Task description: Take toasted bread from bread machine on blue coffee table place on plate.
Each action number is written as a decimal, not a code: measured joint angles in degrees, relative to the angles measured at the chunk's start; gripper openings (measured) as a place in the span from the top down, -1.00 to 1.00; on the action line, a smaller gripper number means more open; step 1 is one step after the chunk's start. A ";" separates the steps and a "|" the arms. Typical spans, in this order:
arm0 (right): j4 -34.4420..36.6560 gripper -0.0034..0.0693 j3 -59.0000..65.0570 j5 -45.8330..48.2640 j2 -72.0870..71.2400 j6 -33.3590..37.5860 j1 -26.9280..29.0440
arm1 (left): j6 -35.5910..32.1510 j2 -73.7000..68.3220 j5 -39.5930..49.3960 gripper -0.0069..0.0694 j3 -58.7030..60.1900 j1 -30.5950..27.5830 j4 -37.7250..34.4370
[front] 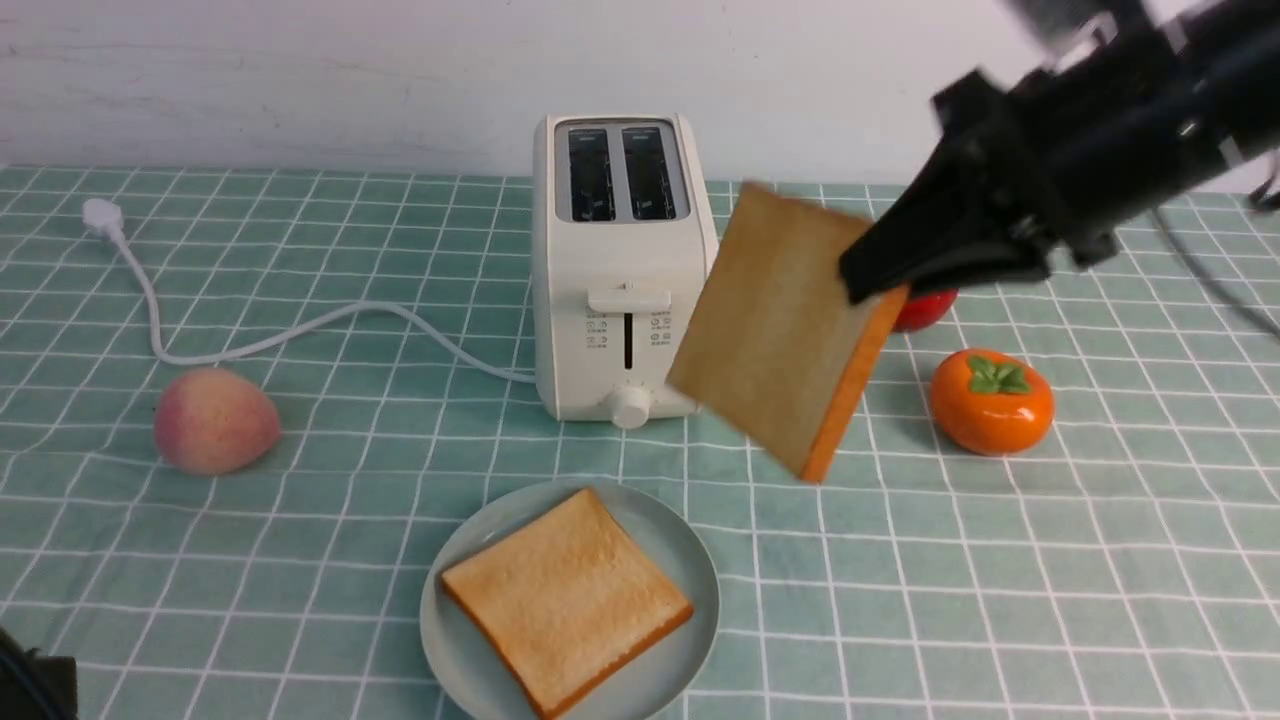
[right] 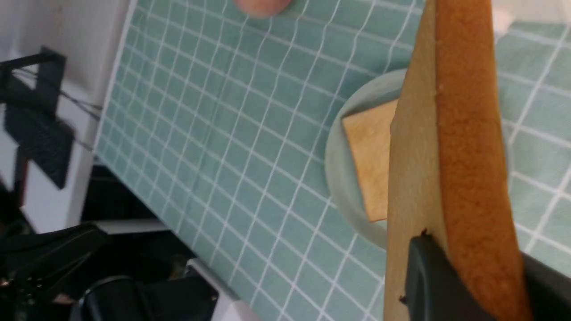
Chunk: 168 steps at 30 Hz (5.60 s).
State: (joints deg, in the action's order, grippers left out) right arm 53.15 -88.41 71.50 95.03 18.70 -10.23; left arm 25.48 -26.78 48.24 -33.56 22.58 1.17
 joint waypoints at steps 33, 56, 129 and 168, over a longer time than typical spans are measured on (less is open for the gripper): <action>-4.01 -0.29 1.59 -13.12 21.06 9.22 -12.97 | 0.00 0.00 -3.74 0.86 1.17 0.00 -2.02; -51.74 0.94 -6.79 0.19 -26.10 -28.49 -12.93 | -1.96 0.00 -11.34 0.86 1.17 0.00 -0.07; -72.33 0.76 66.32 -39.41 -91.37 -45.24 -13.41 | -3.73 27.34 -26.08 0.77 35.32 -18.55 -2.43; -57.00 0.61 75.07 -60.18 -91.62 -30.49 -13.41 | -3.73 27.34 -26.08 0.64 35.32 -18.55 -2.43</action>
State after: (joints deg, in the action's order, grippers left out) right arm -3.85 -13.34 11.31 3.40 -11.79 -23.64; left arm 21.74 0.57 22.16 1.75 4.02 -1.27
